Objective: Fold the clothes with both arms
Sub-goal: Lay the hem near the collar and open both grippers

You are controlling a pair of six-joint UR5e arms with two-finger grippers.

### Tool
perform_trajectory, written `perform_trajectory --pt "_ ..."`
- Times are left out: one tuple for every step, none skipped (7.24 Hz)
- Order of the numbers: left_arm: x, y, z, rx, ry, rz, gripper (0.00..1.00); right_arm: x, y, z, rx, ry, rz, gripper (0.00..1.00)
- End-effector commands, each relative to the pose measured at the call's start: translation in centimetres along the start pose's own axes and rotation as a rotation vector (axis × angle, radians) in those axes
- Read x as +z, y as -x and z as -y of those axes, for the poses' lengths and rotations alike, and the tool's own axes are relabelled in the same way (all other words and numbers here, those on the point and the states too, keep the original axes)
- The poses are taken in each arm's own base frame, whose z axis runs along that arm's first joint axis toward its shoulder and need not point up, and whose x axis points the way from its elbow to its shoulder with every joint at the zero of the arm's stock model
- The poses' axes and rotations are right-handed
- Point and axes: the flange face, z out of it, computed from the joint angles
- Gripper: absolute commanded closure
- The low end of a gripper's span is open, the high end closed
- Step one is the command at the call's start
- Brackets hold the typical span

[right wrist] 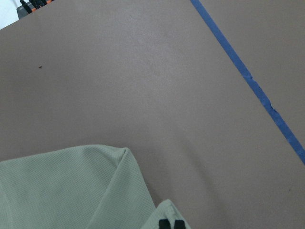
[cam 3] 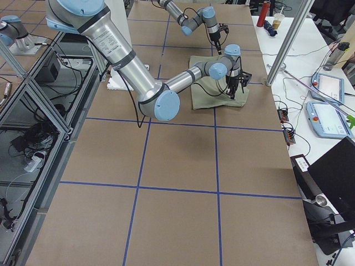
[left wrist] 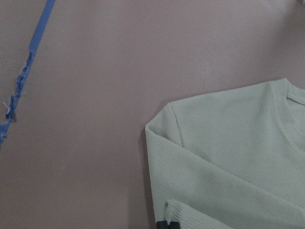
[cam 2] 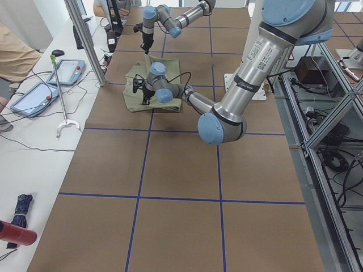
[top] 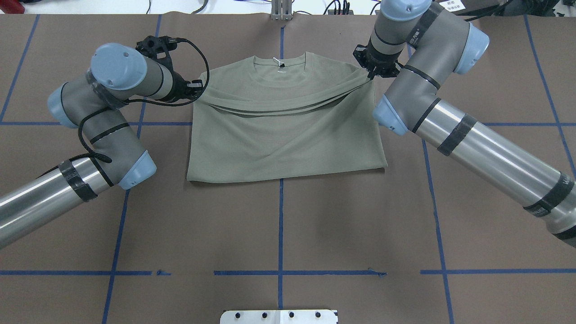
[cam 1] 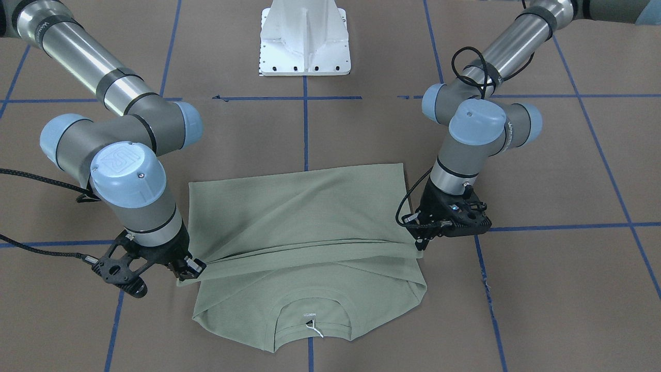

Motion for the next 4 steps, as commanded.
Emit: perform_trajectory --pt "0.7 -0.2 1.1 -0.002 -0.023 0.006 1.0 0.5 0.3 0.6 0.006 -0.002 -0.005 1.0" --pt "0.9 0.3 1.8 -0.008 -0.029 0.018 1.0 0.9 0.3 0.8 0.007 -0.001 -0.012 1.0" --pt "1.3 0.6 2.0 -0.004 -0.036 0.028 1.0 1.1 0.4 0.9 0.009 0.0 -0.018 1.0" --pt "1.3 0.8 2.3 -0.006 -0.042 0.033 1.0 1.6 0.3 1.1 0.012 -0.002 -0.027 1.0"
